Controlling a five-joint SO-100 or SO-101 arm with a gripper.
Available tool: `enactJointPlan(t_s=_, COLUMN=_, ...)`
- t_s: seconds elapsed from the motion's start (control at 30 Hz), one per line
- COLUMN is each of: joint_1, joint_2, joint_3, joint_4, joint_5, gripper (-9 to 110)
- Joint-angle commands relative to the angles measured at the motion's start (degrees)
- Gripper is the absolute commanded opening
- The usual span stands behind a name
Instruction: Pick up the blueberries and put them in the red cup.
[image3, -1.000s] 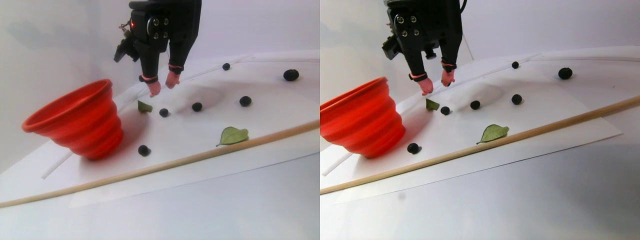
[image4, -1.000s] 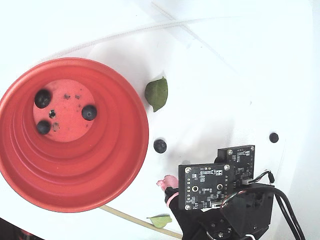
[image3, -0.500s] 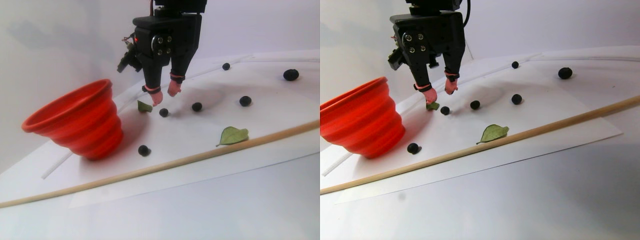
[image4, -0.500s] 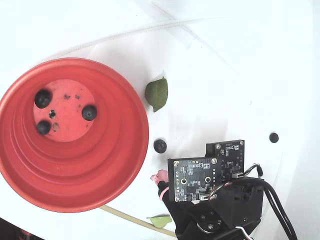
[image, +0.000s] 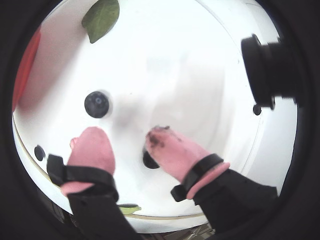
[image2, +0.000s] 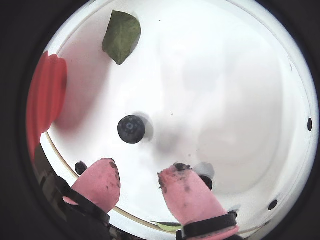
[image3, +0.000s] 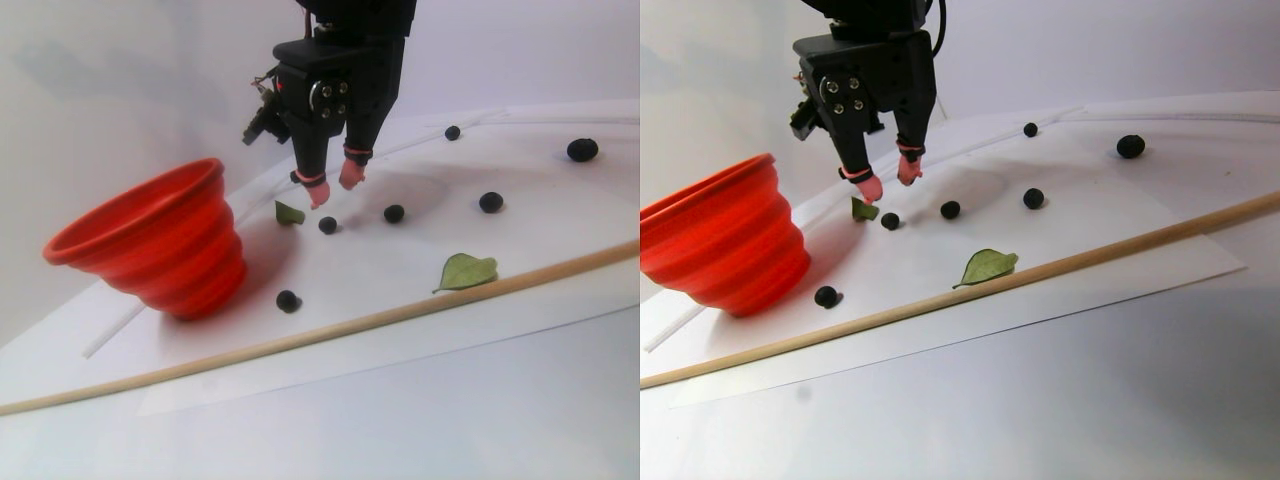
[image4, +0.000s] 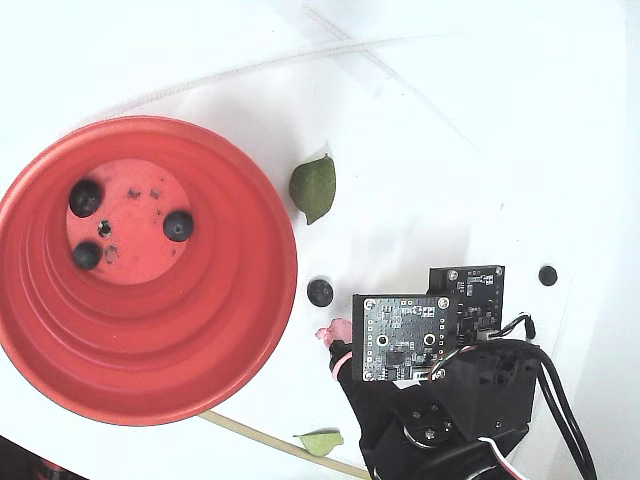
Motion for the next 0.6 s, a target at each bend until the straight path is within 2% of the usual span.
enactJointPlan(t_s=0.0, joint_1=-2.8, joint_2=-0.5, joint_3=-0.4, joint_4=-0.9, joint_5=-0.1, gripper=16)
enactJointPlan(t_s=0.57, joint_1=-3.6, joint_2=-11.3, joint_3=-2.9, joint_4=-10.2, joint_5=-1.4, gripper=16)
